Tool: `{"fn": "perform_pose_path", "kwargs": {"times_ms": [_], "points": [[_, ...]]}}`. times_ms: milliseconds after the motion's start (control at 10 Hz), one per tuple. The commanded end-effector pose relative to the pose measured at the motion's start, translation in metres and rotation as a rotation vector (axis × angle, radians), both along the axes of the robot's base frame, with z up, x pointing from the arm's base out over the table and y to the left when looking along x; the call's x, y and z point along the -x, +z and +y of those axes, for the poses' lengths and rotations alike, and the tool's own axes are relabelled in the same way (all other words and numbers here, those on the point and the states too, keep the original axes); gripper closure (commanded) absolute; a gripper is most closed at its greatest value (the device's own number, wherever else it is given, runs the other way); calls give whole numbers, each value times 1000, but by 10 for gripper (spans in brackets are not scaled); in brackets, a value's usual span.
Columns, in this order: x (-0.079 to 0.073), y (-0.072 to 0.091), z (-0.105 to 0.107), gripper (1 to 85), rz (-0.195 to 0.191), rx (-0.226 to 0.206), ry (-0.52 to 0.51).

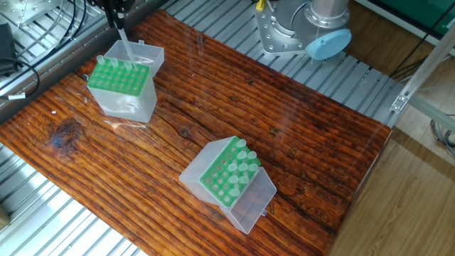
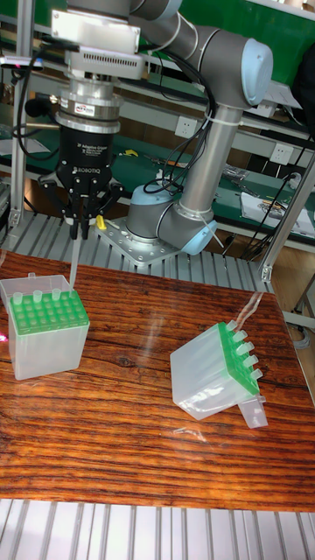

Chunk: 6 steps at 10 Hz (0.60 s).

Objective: Transfer all large pipette tips from one holder to another

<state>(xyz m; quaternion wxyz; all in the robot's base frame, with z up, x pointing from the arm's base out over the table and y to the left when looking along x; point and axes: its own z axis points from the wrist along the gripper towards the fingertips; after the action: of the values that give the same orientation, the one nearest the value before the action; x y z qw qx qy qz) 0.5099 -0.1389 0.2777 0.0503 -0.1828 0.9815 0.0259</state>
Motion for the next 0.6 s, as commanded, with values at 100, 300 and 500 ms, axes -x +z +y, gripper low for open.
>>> {"fn": "perform_pose_path", "kwargs": {"times_ms": [100,300,500], "points": [[0,0,7,717,0,-17,-5],[0,-3,7,717,3,-8,-6],[-1,-6,8,717,5,-4,-11]]}}
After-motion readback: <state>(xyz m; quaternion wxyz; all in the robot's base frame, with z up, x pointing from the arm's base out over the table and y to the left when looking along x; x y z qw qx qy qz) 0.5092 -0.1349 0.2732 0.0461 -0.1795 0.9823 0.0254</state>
